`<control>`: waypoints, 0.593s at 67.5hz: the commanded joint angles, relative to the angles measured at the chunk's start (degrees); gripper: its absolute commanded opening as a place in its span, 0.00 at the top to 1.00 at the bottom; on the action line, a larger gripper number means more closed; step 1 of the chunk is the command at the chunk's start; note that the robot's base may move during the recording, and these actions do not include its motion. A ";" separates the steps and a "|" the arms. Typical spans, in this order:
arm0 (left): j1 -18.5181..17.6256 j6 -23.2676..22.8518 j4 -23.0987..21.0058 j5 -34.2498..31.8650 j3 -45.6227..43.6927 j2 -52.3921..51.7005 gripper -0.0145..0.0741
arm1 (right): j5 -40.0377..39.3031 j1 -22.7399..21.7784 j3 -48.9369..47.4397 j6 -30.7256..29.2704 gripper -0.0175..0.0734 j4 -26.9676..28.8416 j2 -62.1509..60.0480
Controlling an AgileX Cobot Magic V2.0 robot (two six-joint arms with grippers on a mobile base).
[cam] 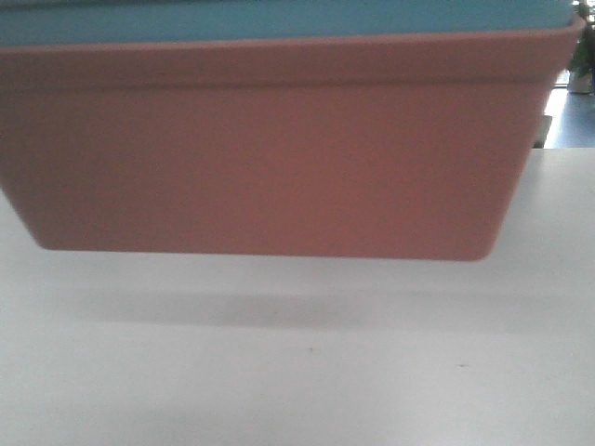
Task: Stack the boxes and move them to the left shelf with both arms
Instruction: 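Close both grippers on the stacked bin walls and lift them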
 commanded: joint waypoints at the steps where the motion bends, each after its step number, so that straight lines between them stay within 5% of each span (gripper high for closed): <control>1: -0.71 4.02 2.32 -0.95 3.11 -8.10 0.84 | -6.98 -1.23 3.57 -1.66 0.74 -6.73 -5.98; 20: -0.83 2.50 1.54 -6.33 19.47 -18.87 0.84 | -10.13 -0.92 15.26 -1.90 0.74 -3.66 -13.46; 40: -0.86 2.50 -1.40 -9.02 28.23 -23.73 0.84 | -13.62 6.11 18.90 -1.08 0.74 -3.51 -13.14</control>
